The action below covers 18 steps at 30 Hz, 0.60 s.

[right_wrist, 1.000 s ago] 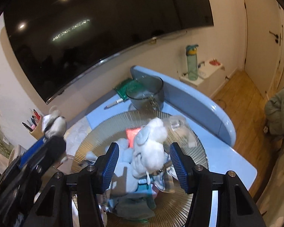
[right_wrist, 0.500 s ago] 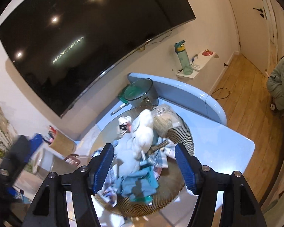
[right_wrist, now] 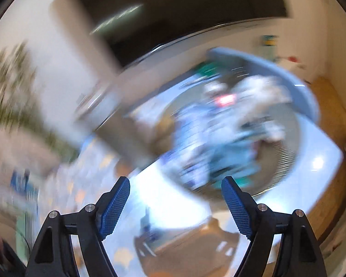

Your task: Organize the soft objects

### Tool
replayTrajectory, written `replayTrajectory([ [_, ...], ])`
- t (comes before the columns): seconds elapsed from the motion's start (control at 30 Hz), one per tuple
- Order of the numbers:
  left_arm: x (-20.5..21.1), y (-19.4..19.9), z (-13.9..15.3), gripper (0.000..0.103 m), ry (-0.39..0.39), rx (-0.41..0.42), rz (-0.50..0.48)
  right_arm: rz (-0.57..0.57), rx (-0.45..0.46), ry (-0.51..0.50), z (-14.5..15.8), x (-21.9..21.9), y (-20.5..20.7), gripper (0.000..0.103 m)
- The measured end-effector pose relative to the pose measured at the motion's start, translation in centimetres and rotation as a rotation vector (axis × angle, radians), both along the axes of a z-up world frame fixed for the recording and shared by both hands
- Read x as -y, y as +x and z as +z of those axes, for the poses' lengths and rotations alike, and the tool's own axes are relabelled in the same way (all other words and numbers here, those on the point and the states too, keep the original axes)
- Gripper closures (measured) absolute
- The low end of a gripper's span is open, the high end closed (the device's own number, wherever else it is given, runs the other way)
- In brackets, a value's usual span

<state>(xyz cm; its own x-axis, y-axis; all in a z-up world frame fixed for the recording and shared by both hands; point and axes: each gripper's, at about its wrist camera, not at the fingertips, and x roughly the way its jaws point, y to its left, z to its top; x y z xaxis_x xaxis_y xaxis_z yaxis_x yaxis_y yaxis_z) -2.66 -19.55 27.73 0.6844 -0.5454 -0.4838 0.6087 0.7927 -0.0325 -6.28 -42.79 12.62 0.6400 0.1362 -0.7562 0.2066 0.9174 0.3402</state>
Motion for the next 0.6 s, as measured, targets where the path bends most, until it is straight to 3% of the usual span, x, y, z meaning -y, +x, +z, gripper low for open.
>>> replayTrajectory([
  [0.07,-3.3,0.0,-0.7,0.016,0.017,-0.010,0.100,0.107,0.006,-0.046,0.3,-4.1,0.9,0.023],
  [0.17,-8.6,-1.1,-1.5,0.016,0.058,0.062,0.318,0.219,0.096,-0.145,1.6,-10.0,1.9,0.023],
  [0.27,-12.0,-2.3,-0.9,0.015,0.044,0.104,0.425,0.279,0.199,-0.160,2.8,-13.9,2.8,0.023],
  [0.37,-15.0,-3.9,0.1,0.000,-0.004,0.192,0.516,0.330,0.313,-0.132,4.7,-16.7,3.3,0.023],
  [0.43,-15.8,-4.0,-0.5,0.001,-0.012,0.232,0.558,0.324,0.421,-0.134,5.6,-18.1,3.6,0.022],
  [0.5,-15.7,-3.3,-2.3,0.001,0.007,0.245,0.613,0.290,0.473,-0.156,5.4,-19.7,4.3,0.011],
  [0.6,-15.6,-1.0,-7.1,0.001,0.020,0.226,0.668,0.267,0.440,-0.183,3.4,-21.0,6.0,0.008],
])
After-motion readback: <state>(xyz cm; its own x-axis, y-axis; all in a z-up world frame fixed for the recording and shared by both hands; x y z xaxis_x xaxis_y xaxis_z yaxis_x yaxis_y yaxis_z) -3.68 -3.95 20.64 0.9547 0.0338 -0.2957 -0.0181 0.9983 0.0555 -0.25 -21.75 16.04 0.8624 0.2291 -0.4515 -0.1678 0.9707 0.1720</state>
